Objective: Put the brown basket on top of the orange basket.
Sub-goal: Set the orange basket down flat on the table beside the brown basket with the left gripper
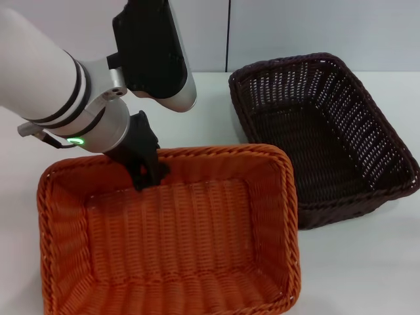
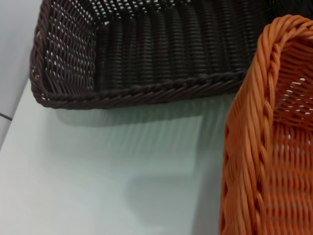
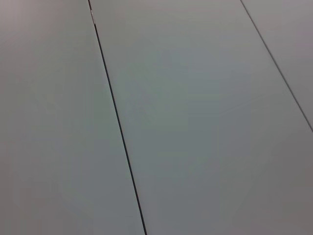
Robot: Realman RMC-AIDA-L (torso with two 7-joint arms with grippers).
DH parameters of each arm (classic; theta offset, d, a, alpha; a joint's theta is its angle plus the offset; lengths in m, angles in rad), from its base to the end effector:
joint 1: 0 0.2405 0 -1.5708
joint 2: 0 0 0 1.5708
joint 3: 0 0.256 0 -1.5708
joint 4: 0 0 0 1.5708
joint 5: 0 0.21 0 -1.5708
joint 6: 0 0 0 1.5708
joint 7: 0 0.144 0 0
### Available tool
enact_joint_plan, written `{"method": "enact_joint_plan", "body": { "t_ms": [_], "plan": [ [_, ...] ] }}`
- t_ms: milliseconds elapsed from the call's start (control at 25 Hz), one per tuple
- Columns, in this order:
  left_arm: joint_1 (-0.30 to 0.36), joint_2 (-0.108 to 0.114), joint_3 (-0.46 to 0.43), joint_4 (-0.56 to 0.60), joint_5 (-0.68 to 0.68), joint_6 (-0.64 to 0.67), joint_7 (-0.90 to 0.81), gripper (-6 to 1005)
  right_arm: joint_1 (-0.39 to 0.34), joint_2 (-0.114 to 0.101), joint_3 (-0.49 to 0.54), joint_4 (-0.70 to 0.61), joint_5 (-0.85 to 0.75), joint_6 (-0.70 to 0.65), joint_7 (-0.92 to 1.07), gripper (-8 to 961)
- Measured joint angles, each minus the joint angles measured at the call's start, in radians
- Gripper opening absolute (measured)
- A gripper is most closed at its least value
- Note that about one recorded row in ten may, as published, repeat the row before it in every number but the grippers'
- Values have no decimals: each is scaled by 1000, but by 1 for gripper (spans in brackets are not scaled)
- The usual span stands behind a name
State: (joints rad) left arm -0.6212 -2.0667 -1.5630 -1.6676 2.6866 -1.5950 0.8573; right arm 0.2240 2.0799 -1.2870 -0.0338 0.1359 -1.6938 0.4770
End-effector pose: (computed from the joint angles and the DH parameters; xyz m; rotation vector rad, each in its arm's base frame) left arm -0.1091 0.3456 0.0098 -2.6544 -0.0315 0.6320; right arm 0.3757 0.2258 0.0768 -1.0880 0.4697 1.0020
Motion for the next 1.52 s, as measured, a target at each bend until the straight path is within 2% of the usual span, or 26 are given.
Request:
{"method": "enact_joint_plan", "body": {
  "t_ms": [600, 880, 1040, 1320, 1520],
  "plan": [
    [-59, 1, -10, 101, -1, 18, -24, 211, 3, -3, 3, 0, -2, 5, 0, 820],
    [-67, 2, -12, 101, -2, 24, -25, 232, 4, -4, 7, -2, -2, 5, 0, 820],
    [-97, 2, -21, 134, -2, 14, -55, 243, 3, -5, 10, -1, -3, 5, 0, 822],
    [-109, 2, 2, 140, 9, 38, -67, 264, 4, -5, 10, 0, -2, 5, -1, 821],
    [-112, 3, 11, 116, 34, 46, -63, 371, 3, -5, 10, 0, -2, 6, -4, 820]
  ]
}}
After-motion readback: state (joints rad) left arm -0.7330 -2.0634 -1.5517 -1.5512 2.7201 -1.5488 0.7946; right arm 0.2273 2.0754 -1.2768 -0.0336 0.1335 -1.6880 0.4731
